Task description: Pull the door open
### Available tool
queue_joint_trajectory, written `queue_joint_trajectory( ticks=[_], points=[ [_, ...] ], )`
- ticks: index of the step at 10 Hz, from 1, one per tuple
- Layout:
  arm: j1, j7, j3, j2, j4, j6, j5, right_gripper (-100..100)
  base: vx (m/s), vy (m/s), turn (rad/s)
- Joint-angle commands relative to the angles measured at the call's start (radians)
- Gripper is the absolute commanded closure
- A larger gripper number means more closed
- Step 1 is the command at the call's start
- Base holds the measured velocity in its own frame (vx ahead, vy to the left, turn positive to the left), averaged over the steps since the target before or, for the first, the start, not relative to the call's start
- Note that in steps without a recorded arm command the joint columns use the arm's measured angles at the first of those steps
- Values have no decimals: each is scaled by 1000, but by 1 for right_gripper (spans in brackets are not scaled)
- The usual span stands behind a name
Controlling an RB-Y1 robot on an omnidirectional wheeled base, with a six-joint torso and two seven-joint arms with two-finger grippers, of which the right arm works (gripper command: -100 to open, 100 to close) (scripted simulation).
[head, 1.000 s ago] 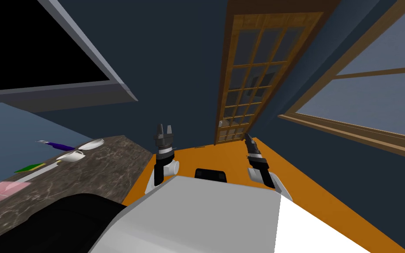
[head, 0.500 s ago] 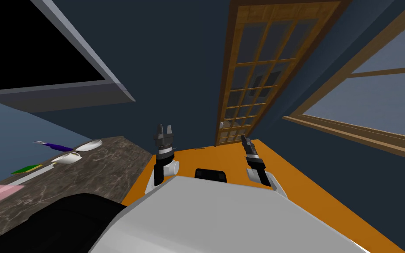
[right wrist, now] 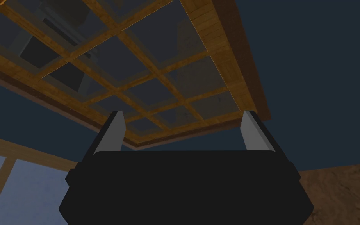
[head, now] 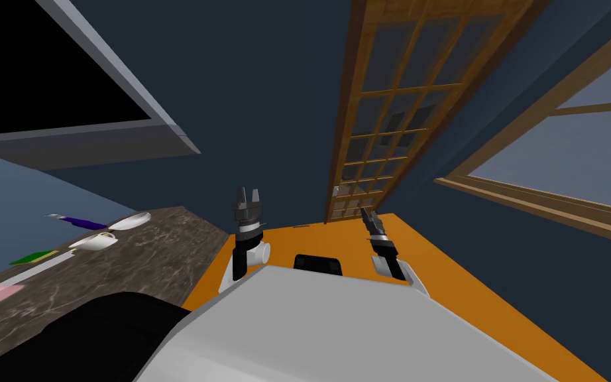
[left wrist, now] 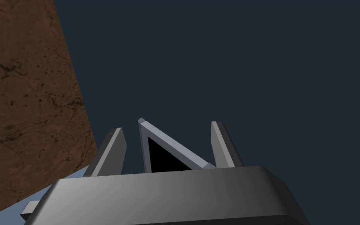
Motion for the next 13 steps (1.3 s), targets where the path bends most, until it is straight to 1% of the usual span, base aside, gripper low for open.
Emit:
queue_joint_trajectory(
  ticks=[1, 4, 13],
  points=[
    [-6, 17, -4, 0, 29, -16, 6, -100, 65, -11, 12],
    [-32, 76, -16, -4, 115, -48, 35, -100, 69, -10, 29],
    [-103, 242, -51, -14, 362, -139, 117, -100, 100, -15, 31]
  ],
)
